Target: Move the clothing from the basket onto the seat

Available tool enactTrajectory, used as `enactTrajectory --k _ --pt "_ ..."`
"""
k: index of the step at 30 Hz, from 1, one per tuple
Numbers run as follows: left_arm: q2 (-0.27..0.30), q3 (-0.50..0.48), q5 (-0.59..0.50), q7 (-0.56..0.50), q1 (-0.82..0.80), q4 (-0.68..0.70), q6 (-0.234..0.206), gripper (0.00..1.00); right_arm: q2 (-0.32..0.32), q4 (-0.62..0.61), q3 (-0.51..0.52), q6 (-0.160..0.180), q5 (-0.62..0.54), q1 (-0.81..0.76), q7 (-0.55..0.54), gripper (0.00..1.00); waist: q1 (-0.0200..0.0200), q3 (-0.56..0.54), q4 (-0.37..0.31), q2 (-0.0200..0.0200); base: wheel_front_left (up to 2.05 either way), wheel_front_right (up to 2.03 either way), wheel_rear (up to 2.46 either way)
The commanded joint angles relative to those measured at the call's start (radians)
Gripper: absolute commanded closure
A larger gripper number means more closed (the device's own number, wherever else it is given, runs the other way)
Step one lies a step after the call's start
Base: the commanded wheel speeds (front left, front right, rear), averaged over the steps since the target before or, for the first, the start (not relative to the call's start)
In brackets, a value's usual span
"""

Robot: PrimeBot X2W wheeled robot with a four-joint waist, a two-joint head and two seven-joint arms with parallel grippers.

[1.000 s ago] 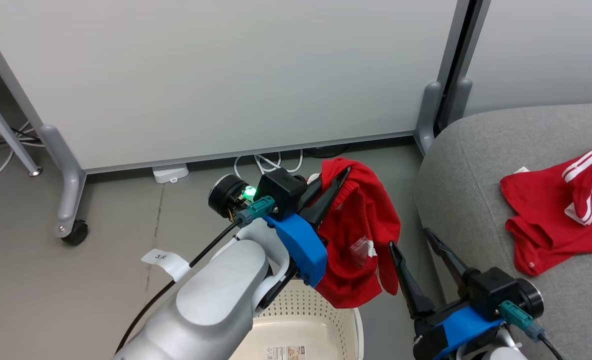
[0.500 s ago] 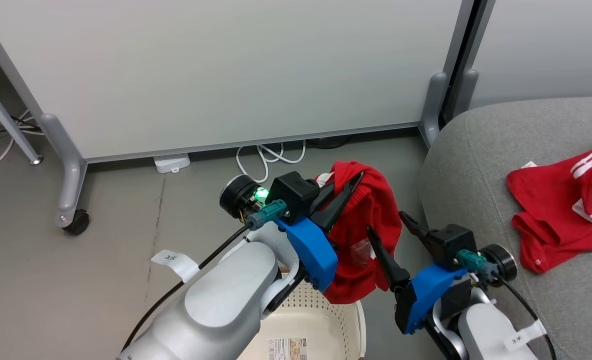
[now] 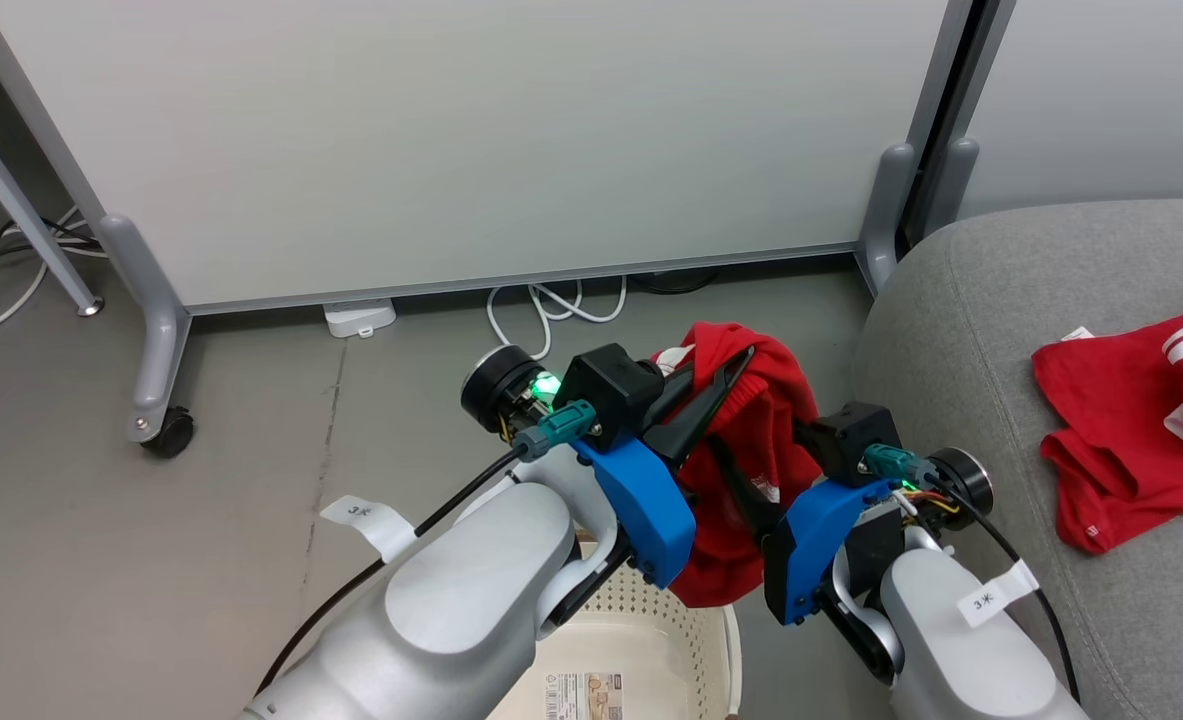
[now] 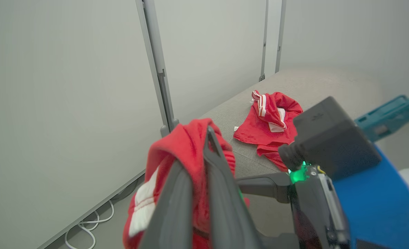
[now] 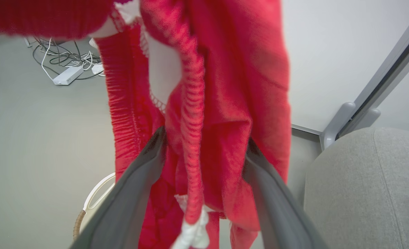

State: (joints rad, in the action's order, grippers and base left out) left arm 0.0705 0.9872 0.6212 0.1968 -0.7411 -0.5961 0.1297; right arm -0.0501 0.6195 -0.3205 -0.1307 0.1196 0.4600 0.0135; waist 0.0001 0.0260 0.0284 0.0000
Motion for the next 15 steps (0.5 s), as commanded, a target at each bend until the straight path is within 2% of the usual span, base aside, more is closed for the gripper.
enactTrajectory --k 1,2,3,4,15 --pt "0.0 0.004 0.004 0.004 -0.013 0.004 0.0 1.0 0.0 0.019 -0.005 0.0 0.012 0.024 0.008 0.05 -0.0001 -0.001 0.001 0.0 0.0 0.0 0.0" --pt "0.0 0.006 0.007 0.004 -0.014 0.006 0.0 1.0 0.0 0.034 -0.008 0.0 0.015 0.033 0.013 0.53 -0.0001 -0.002 0.001 0.0 0.0 0.0 0.0" --pt "0.0 0.007 0.009 0.004 -0.015 0.007 0.0 1.0 0.0 0.047 -0.01 0.0 0.018 0.042 0.019 0.65 -0.0001 -0.002 0.002 0.0 0.0 0.0 0.0" --pt "-0.001 0.009 0.01 0.003 -0.015 0.007 0.0 1.0 0.0 0.057 -0.01 0.0 0.019 0.051 0.029 1.0 -0.0001 -0.003 0.002 0.0 0.0 0.0 0.0" --pt "0.011 0.017 0.025 0.006 -0.011 0.0 -0.001 1.0 0.0 0.132 -0.021 0.0 0.053 0.086 0.086 1.0 -0.0001 -0.011 -0.006 0.0 0.0 0.0 0.0"
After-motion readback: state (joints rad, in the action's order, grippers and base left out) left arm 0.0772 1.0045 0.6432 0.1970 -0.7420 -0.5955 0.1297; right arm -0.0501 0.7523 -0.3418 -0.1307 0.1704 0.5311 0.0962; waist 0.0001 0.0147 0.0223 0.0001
